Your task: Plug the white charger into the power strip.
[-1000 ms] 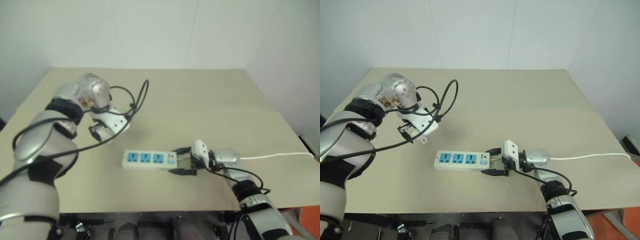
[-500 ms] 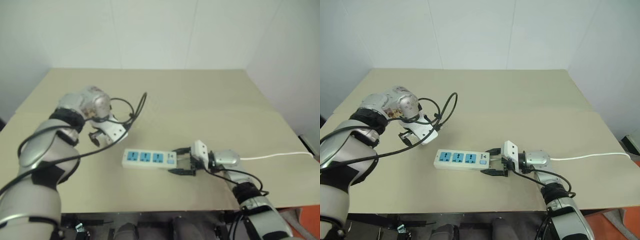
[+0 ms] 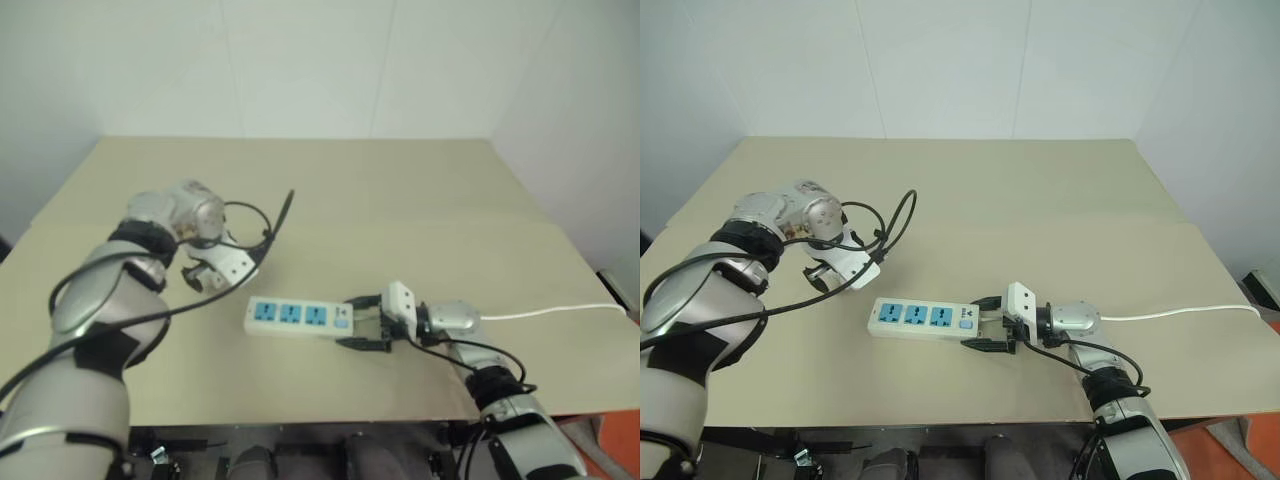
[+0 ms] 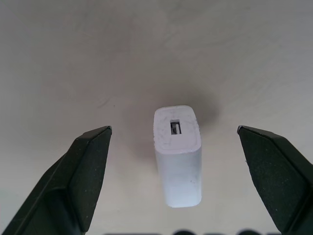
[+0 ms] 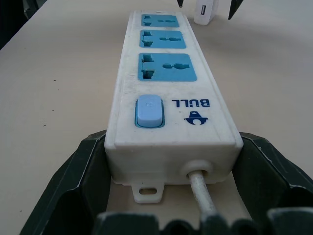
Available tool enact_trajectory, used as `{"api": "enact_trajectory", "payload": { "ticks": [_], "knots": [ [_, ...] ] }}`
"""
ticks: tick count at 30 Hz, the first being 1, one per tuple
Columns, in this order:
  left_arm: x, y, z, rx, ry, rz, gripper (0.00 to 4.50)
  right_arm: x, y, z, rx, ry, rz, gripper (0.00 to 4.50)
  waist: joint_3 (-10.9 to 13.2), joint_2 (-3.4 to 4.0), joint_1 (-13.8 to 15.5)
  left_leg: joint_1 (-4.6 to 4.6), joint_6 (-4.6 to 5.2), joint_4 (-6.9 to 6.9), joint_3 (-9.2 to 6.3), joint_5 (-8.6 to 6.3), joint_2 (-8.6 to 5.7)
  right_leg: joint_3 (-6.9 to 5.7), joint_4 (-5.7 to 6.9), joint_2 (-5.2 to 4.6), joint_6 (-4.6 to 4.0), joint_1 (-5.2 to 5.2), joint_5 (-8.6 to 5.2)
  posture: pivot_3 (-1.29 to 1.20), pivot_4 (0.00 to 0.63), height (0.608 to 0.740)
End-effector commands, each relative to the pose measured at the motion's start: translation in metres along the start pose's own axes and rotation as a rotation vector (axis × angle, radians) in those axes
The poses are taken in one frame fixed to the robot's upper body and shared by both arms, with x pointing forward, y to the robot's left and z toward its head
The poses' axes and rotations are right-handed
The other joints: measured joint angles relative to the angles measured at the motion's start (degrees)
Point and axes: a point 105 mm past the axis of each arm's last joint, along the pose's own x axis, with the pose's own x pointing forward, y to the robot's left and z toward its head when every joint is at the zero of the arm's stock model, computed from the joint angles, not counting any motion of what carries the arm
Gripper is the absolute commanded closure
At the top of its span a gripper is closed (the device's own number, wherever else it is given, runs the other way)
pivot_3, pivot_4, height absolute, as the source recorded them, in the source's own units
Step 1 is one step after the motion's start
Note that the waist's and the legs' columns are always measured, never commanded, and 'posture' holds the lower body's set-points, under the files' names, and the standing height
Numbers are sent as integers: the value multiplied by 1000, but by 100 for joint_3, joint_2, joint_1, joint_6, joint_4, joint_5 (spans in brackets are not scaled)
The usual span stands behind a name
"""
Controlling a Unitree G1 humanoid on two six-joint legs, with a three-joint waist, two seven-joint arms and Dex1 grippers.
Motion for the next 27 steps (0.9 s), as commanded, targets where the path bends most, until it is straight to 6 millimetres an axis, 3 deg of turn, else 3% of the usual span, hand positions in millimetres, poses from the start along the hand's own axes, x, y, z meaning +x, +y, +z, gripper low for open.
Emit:
{"api": "enact_trajectory", "payload": {
  "ticks": [1,4,7,16,24,27],
  "knots": [
    [1,0,-2,-7,7,12,0,0,12,-25,52,111,20,1083,0,0,-2,0,0,0,0,0,0,0,0,0,0,0,0,0,150,740],
    [3,1,-2,-15,6,24,0,-1,13,-26,51,116,18,1083,0,0,-4,0,0,0,0,0,0,1,0,0,0,0,0,0,150,740],
    [5,0,-2,-11,7,19,640,0,12,-26,50,119,14,1083,0,0,-3,0,0,0,0,0,0,2,0,0,0,0,0,0,150,740],
    [11,2,4,-19,-22,32,3496,0,11,-27,47,129,9,1083,-3,-2,-3,11,0,0,1,0,-2,7,4,1,0,6,0,0,150,740],
    [7,7,3,-28,-22,68,3485,-2,10,-28,47,133,4,1083,-4,-4,-1,19,0,0,2,0,-4,11,6,2,0,11,0,0,150,740],
    [-16,23,12,-97,-139,158,3485,-2,11,-28,49,135,12,1083,-5,-6,1,18,0,0,2,0,-4,12,6,2,0,11,0,0,150,740]
  ]
}}
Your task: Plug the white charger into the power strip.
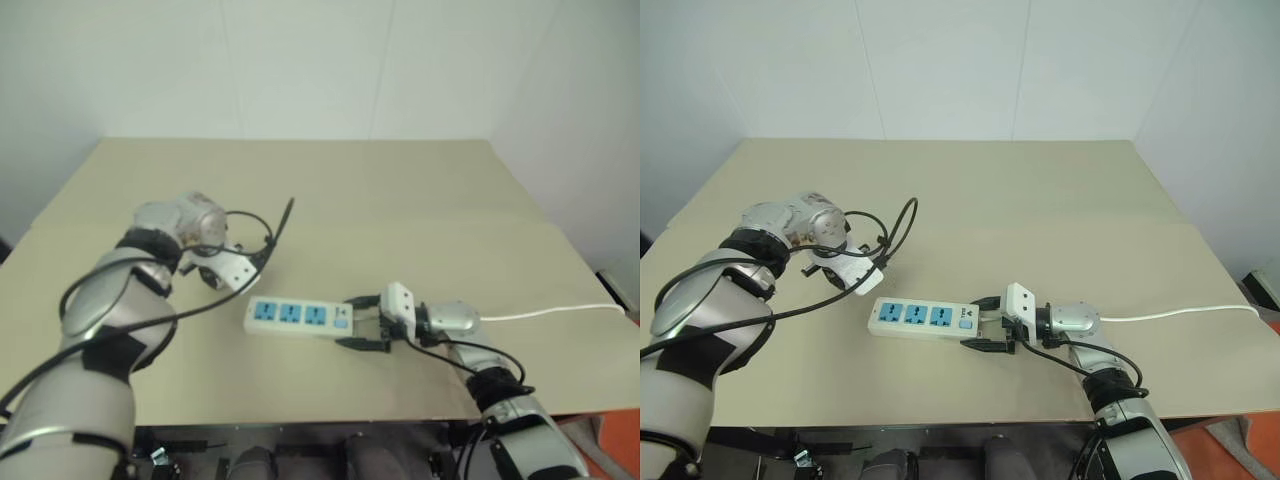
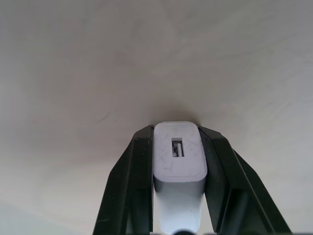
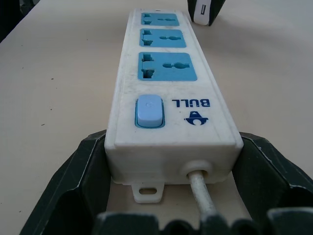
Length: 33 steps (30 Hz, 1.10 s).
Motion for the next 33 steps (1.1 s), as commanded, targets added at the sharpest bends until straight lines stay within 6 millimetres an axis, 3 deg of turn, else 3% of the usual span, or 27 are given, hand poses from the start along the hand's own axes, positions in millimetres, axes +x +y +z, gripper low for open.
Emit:
{"api": "enact_trajectory", "payload": {
  "ticks": [1,4,8,11,13,15,20,27,33],
  "knots": [
    [-38,27,13,-90,-164,144,3485,-3,12,-27,48,123,25,1083,0,-1,1,-1,0,0,0,0,0,0,-1,0,0,0,0,0,150,740],
    [-68,41,22,-155,-316,229,3485,-4,12,-27,48,125,23,1083,0,-1,-1,-3,0,0,1,0,0,-1,-1,0,0,-2,0,0,150,740],
    [-137,66,42,-350,-812,439,3485,-6,10,-26,47,123,14,1083,0,-1,-2,-10,0,0,0,0,0,-1,-2,1,1,-6,-1,0,150,740],
    [-158,68,50,-442,-1189,541,3485,-6,9,-25,46,121,7,1083,-5,6,-11,-2,0,0,0,0,0,-1,-3,-1,4,0,-2,0,150,740],
    [-157,61,56,-407,-1362,624,3485,-5,9,-25,45,119,6,1083,-18,26,-29,9,0,-1,0,0,1,0,1,-1,4,9,-3,0,150,740],
    [-141,47,65,-458,-1456,541,3485,-3,11,-25,46,114,16,1083,-27,43,-55,44,0,-8,2,-1,2,4,-2,-3,0,44,-5,0,150,740],
    [-129,26,84,-599,-1760,457,3485,0,12,-27,51,111,11,1083,-28,32,-65,57,0,-8,-9,0,2,-5,-4,-3,-2,64,-6,0,150,740],
    [-97,-1,104,-625,-1769,345,3485,-1,12,-28,55,113,11,1083,-32,37,-71,77,-1,-10,-14,-1,2,-11,-21,-4,-2,89,-6,0,150,740],
    [-78,-10,114,-582,-1699,249,3485,1,13,-29,54,111,14,1083,-34,35,-72,79,-2,-10,-14,-1,2,-12,-25,-4,-2,92,-6,0,150,740]
  ]
}}
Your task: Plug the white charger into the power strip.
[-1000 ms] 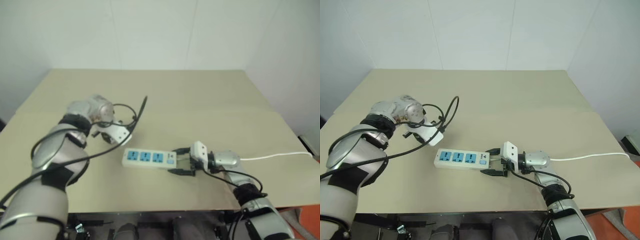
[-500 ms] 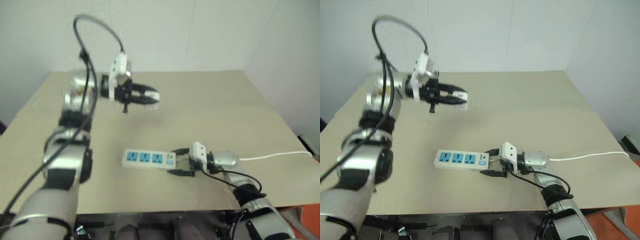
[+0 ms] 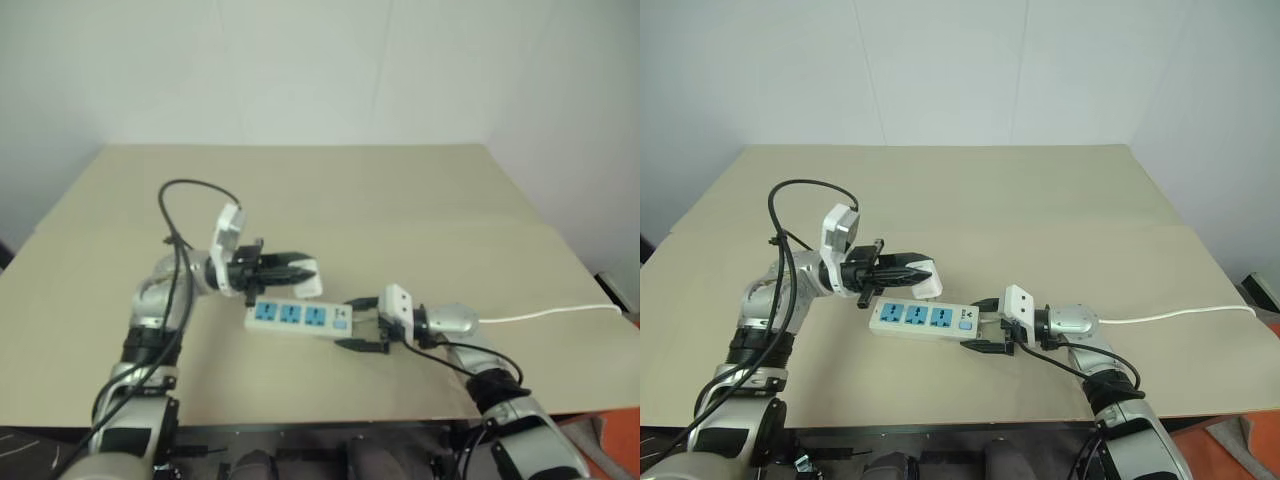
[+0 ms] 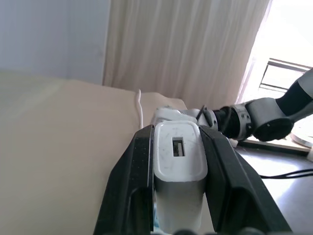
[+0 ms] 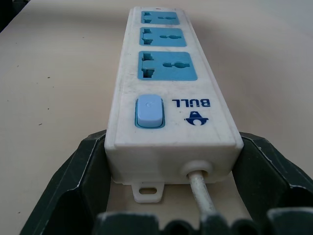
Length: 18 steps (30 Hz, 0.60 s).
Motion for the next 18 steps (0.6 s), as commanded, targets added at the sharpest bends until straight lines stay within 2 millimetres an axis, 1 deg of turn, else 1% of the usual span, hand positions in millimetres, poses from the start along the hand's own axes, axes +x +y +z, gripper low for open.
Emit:
{"api": "enact_trajectory", "payload": {
  "ticks": [1,6,11,15,18],
  "knots": [
    [6,-6,-3,74,78,-77,3485,0,12,-24,49,93,29,1083,0,0,1,0,0,0,0,0,0,0,-1,0,0,0,0,0,150,740],
    [8,-3,-8,94,141,-110,3485,2,14,-24,48,93,33,1083,0,0,-13,-2,0,-1,0,0,0,0,-3,1,-1,-1,0,0,150,740],
    [10,9,-19,105,221,-115,3485,3,16,-26,48,96,41,1083,0,-1,-17,-2,0,-2,0,0,0,0,-6,1,-1,0,-1,0,150,740],
    [11,16,-21,102,228,-112,3485,3,16,-26,47,97,42,1083,0,-1,-48,-5,0,-3,0,0,0,0,-6,2,-2,-3,-1,0,150,740],
    [10,18,-25,108,250,-113,3485,2,17,-27,48,99,41,1083,0,-1,-50,-9,0,-4,-1,0,0,0,-8,2,-2,-4,-2,0,150,740]
  ]
}}
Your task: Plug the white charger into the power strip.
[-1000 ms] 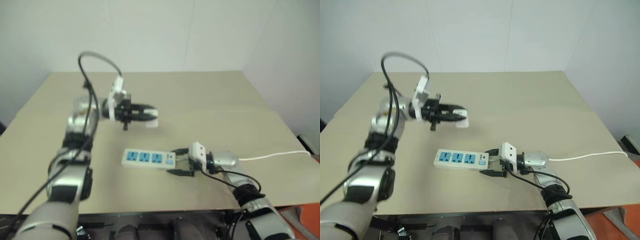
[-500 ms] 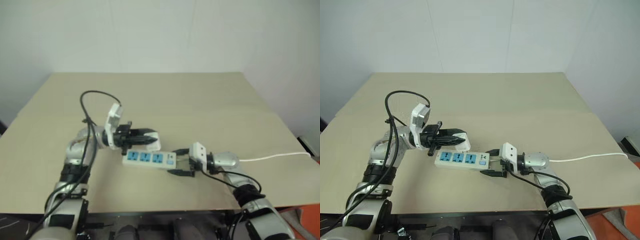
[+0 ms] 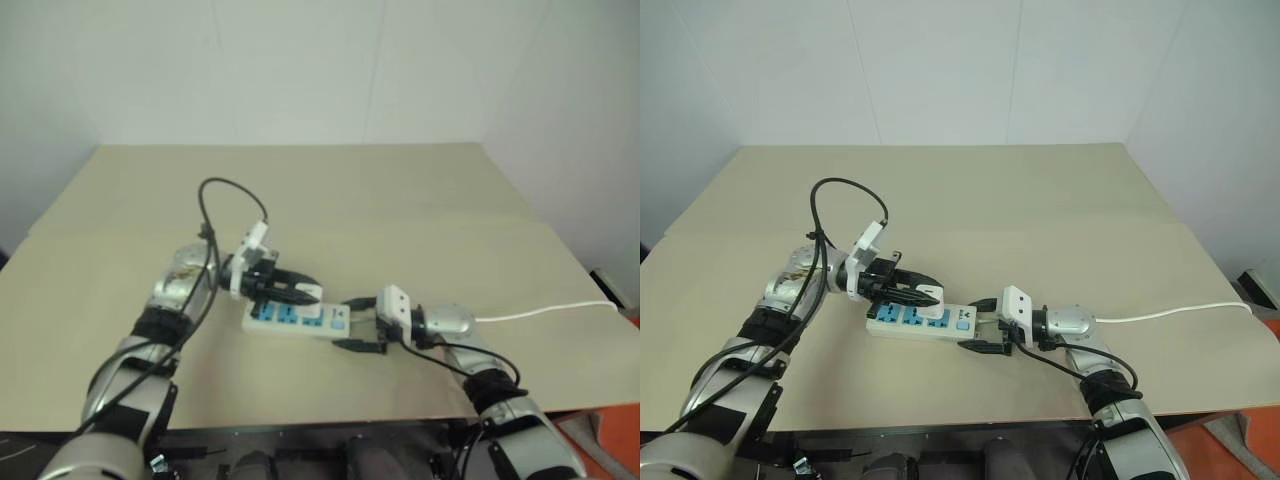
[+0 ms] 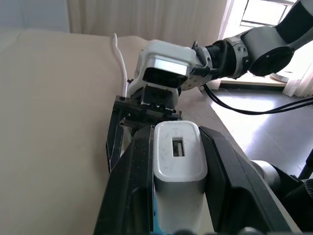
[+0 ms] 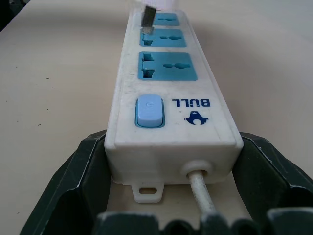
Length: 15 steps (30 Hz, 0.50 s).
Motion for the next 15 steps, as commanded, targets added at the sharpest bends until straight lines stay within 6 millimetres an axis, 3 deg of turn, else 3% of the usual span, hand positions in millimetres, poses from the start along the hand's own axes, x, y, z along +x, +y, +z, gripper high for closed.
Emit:
{"api": "enact_trajectory", "payload": {
  "ticks": [1,15],
  "knots": [
    [0,3,5,52,16,-9,3485,-2,17,-28,57,113,39,1083,0,0,1,0,0,0,0,0,0,0,0,0,0,0,0,0,150,740],
    [6,9,2,52,2,-9,3485,-2,19,-29,57,117,32,1083,0,0,0,-5,0,0,0,0,-1,0,-6,0,1,-1,-1,0,150,740]
  ]
}}
